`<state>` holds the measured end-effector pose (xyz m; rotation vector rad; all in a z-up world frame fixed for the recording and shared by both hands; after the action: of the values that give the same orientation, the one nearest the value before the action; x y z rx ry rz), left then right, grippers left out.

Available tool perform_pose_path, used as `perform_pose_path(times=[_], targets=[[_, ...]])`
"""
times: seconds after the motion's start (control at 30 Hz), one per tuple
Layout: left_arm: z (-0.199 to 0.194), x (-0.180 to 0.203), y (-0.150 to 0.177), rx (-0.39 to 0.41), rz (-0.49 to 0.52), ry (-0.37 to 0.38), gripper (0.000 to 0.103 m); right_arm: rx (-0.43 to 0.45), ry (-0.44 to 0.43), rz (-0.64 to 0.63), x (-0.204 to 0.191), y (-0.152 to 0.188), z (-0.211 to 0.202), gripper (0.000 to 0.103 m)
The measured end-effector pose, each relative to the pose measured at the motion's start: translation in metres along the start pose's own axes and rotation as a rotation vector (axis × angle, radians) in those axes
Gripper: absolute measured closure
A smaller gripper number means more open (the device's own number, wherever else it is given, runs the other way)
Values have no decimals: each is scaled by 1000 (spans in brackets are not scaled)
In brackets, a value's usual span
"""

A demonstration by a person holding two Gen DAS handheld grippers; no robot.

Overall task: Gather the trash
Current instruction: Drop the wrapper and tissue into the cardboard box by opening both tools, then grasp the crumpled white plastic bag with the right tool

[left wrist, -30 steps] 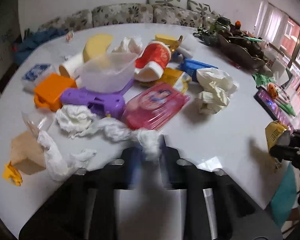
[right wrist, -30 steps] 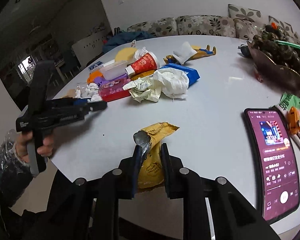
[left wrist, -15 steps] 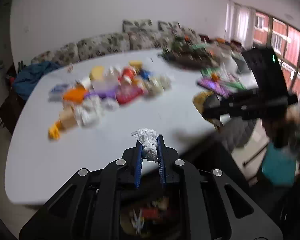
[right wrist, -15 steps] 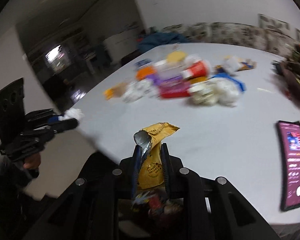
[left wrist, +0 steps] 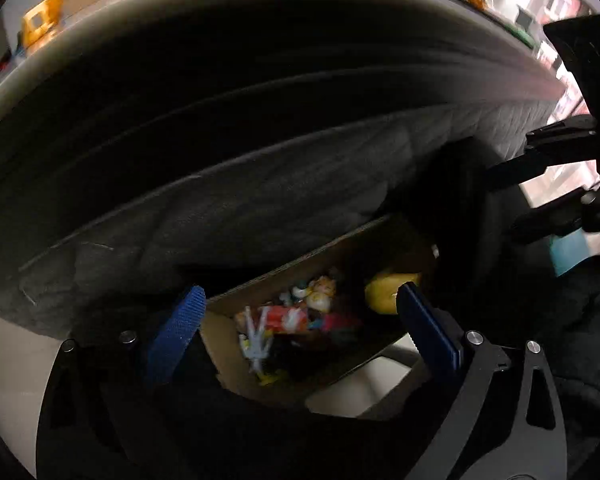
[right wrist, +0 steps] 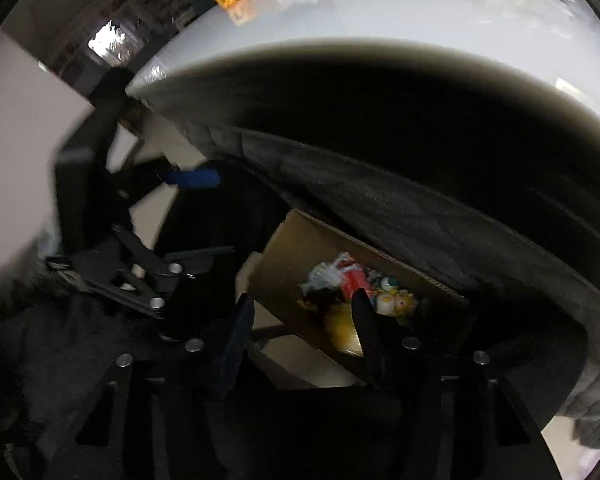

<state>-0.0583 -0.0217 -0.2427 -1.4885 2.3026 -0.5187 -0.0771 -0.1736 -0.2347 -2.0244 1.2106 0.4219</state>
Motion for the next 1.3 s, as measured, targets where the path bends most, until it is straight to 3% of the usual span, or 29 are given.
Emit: perform_pose_path(times=[0.07,0.13,0.23,0.33,0.43,0.53,0.67,0.9,0.93,1.03,1.1,1.3], targets=[[-23,-4,-8,64,-14,17,9,69,-9,-53,-14,-14,-29,52],[-48,-7,-19,130,-19,27,9,167,44,-114,-21,-37,-63,50],[-84,-13,-44,237,-36,43,9,287,249,-179,0,-93,-109,42],[-103,-17,-70,299,-84,85,9,365,346,-108,45,-147,-131,41],[-110,-18,-88,337,-117,94,9,395,315,-8,82,-185,-135,36],[-108,-16,-98,337,-139,89,9,407,396,43,106,-202,-136,33],[-109,-17,-106,332,-161,114,9,558,186,210,121,-197,-162,33],[-104,-11,-139,379,-109,97,9,404,247,177,126,-199,-131,35],[-103,-8,-145,389,-101,90,9,380,263,170,126,-196,-126,45],[-99,0,-159,404,-85,93,9,350,326,85,118,-193,-120,60],[-94,7,-170,400,-67,82,9,371,315,74,111,-189,-131,69],[-65,29,-218,387,-27,-13,9,584,262,65,77,-151,-207,68]])
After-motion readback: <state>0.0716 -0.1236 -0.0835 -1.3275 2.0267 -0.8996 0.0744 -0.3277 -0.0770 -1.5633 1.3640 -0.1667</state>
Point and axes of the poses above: each gripper's, at about its wrist camera, not at the fingertips, and z roughly the way its jaws point, x to its right, y to its underside, the point moved 5 cm from there along z, roughly the way its jaws point, and after that the axes turned 14 degrees about -y, right-handed, at the moved point
